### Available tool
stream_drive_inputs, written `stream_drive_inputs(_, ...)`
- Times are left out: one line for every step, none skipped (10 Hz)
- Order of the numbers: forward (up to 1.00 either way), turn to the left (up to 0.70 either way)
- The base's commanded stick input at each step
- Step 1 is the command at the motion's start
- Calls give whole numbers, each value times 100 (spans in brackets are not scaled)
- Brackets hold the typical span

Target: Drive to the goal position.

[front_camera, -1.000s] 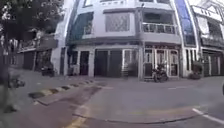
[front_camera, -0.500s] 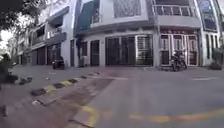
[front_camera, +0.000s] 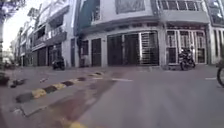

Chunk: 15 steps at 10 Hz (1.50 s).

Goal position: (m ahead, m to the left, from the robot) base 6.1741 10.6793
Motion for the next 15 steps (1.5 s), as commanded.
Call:
stream_drive_inputs(100, 40)
stream_drive_inputs(100, 40)
stream_drive_inputs(100, 40)
stream_drive_inputs(100, 40)
stream_drive_inputs(100, 40)
stream_drive_inputs(100, 21)
stream_drive_inputs(100, 0)
stream_drive_inputs(100, 0)
stream_drive_inputs(100, 0)
stream_drive_inputs(100, 0)
stream_drive_inputs(100, 0)
stream_drive_inputs(100, 0)
stream_drive_inputs(100, 0)
stream_drive_inputs(100, 0)
stream_drive_inputs(100, 0)
